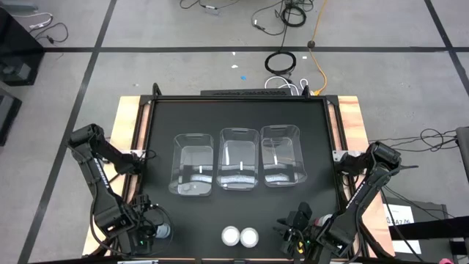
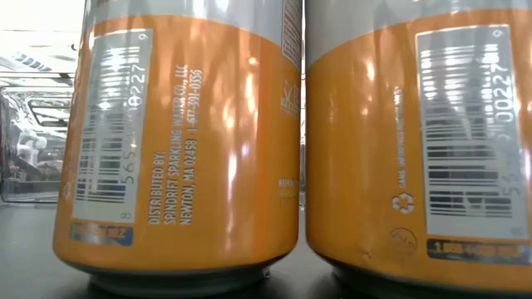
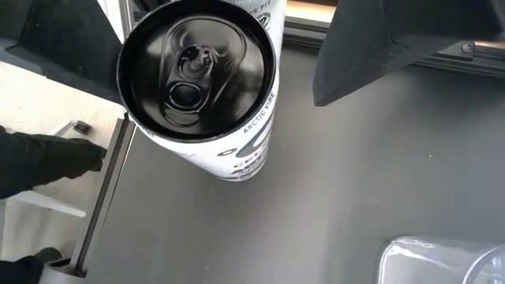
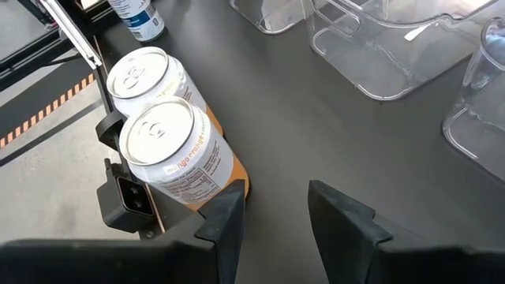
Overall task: Sort soda cans
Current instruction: Put the right white soda can into the left transparent bin
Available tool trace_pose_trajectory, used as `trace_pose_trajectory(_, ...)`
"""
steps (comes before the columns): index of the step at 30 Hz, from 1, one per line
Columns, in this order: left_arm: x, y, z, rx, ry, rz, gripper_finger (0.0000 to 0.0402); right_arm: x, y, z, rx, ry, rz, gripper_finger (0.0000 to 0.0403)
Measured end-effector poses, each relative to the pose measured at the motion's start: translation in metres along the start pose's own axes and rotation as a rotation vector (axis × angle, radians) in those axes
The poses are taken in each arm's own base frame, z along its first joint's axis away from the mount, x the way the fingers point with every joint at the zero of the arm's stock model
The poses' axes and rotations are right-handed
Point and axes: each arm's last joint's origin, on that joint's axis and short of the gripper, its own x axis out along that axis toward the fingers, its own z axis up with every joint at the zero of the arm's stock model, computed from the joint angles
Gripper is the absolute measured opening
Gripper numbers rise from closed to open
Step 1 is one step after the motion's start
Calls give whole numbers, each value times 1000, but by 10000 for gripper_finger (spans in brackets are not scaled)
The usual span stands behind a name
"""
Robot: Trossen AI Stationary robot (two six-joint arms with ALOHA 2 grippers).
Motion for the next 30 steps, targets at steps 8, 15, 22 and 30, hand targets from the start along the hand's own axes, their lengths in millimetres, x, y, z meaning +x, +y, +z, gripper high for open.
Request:
trace_pose_trajectory(8,0,-3,2,-3,-42,-26,384,0,0,0,2,0,2,134)
trace_pose_trajectory(15,0,-5,3,-7,-70,-42,384,0,0,0,2,0,2,134)
trace_pose_trajectory(22,0,-6,4,-7,-82,-47,384,0,0,0,1,0,1,134)
trace_pose_trajectory(30,9,-7,4,1,-64,15,384,0,0,0,-3,0,1,134)
